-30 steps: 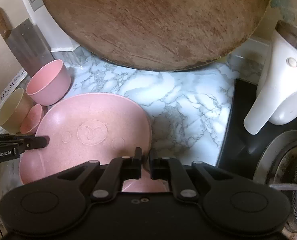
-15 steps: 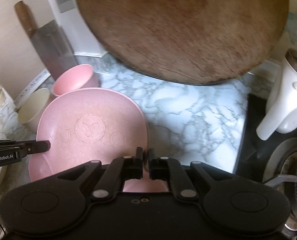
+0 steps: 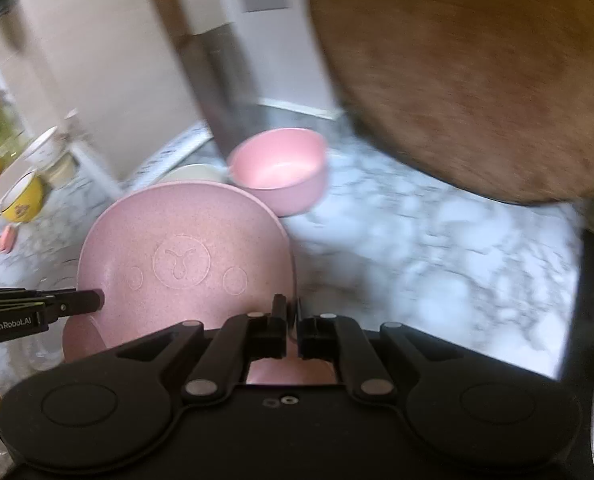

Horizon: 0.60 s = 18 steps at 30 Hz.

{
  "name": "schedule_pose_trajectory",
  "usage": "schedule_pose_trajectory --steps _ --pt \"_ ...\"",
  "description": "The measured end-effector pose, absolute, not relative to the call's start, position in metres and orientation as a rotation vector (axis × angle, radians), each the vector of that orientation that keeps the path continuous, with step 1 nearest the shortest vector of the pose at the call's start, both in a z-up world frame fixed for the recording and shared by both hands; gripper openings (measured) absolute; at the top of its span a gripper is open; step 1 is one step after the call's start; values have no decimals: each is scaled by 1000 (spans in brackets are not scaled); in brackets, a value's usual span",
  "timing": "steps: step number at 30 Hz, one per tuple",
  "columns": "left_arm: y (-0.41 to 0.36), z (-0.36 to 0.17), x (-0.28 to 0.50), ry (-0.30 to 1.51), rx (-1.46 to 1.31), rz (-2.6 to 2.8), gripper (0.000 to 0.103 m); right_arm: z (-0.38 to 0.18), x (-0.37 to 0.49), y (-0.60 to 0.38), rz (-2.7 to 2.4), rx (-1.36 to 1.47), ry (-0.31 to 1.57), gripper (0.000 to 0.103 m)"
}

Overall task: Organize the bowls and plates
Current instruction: 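Carry the pink bear plate with both grippers and lower it onto the white plates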

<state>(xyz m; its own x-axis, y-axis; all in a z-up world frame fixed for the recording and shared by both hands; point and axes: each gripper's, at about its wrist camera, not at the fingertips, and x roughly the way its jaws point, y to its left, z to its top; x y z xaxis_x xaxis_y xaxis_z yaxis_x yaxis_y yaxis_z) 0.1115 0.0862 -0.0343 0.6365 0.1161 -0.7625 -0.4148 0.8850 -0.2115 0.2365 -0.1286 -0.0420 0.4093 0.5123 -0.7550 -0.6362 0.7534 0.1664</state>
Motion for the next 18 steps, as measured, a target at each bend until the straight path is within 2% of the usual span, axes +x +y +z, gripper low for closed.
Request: schedule_pose_trajectory --steps 18 --pt "181 -34 -12 826 -476 554 11 -48 173 7 948 -251 933 5"
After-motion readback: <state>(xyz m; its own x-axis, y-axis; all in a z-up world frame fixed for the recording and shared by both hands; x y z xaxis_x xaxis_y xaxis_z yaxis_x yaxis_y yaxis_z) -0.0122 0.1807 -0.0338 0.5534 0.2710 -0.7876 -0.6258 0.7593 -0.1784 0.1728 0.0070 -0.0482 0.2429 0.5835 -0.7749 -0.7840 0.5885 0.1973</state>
